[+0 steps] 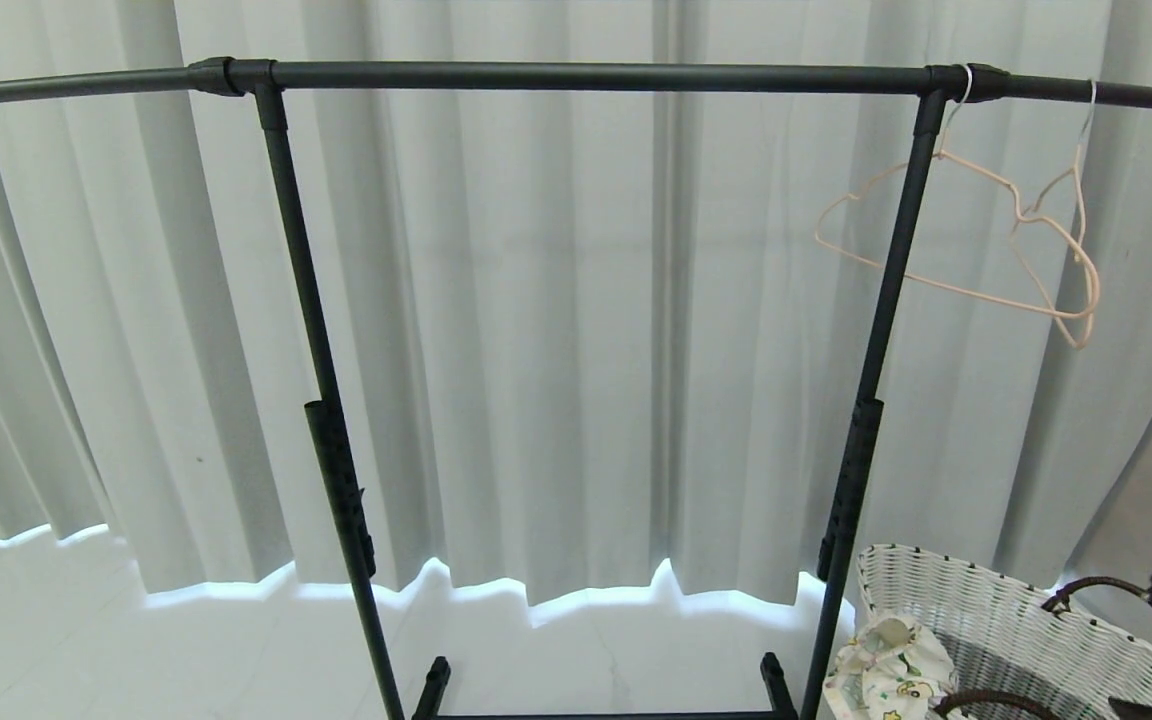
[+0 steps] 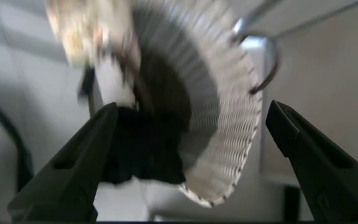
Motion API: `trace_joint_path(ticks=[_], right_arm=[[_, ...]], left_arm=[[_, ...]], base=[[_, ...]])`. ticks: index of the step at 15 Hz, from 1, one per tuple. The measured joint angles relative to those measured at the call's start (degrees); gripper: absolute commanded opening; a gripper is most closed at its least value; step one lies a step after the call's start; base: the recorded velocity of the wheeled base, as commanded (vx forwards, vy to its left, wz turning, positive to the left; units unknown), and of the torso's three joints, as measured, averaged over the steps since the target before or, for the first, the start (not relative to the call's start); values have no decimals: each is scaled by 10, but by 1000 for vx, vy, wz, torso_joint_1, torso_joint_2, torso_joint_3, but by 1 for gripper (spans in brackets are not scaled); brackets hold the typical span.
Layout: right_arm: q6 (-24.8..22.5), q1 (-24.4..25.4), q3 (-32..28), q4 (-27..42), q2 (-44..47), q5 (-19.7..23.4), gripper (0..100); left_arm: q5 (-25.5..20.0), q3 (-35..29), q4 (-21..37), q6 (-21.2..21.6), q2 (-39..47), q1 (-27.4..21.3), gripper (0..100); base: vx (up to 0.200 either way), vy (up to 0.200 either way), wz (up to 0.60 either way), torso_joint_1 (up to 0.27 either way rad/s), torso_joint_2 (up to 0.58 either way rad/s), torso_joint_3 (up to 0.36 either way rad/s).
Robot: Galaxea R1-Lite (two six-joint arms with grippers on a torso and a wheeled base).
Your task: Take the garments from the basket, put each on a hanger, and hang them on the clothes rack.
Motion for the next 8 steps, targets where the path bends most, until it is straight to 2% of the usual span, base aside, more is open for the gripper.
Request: trace_joint_path(ticks=[1,3,5,8], right_arm=[[-40,-4,21,-9,44,-3,100],[-70,-9,57,-16,95,-5,100],[-73,-10,80,-26,128,-5,100],[-71,-13,99,-96,176,-5,100]], left_arm=[[0,0,0,0,0,0,100],[0,0,0,0,0,0,100],[0,0,0,0,0,0,100],[0,0,0,0,0,0,100]], base=[[0,0,0,0,0,0],[0,0,0,0,0,0],[0,0,0,0,0,0],[0,0,0,0,0,0]])
